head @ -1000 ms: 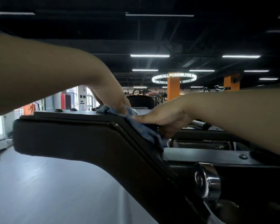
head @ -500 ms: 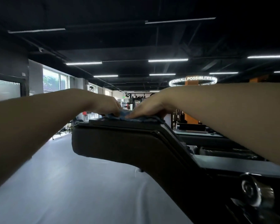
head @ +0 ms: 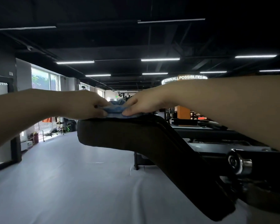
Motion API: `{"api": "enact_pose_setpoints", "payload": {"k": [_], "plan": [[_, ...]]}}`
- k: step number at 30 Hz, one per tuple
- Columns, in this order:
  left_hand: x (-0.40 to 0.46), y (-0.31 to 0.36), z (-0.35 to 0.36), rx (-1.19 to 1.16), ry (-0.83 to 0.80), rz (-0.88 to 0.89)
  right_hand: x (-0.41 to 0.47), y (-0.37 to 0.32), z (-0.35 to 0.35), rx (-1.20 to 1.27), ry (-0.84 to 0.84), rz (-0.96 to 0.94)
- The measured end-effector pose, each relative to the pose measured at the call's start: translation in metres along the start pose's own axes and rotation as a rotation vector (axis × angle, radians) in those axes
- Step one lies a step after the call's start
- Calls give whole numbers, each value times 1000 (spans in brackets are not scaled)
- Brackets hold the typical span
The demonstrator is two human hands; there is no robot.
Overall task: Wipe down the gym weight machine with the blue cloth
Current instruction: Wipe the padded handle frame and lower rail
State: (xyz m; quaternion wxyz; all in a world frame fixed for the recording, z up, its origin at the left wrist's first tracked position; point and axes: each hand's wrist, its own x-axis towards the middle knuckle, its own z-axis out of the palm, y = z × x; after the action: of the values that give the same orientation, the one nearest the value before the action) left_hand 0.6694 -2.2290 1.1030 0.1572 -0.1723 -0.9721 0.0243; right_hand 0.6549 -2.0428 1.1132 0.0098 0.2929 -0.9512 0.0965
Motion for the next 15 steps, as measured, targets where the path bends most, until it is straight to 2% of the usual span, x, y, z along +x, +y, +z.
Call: {"api": "enact_pose_setpoints", "payload": {"k": [3,7,12,15], "plan": [[-9,11,6,166,45,53,-12,7,4,-44,30,-32],[1,36,13,347,119,129,-24,20,4,-93,42,20],[21,73,18,299,116,259,-55,52,7,291,-90,183],[29,92,19,280,67,339,-68,70,18,333,-185,266]]}}
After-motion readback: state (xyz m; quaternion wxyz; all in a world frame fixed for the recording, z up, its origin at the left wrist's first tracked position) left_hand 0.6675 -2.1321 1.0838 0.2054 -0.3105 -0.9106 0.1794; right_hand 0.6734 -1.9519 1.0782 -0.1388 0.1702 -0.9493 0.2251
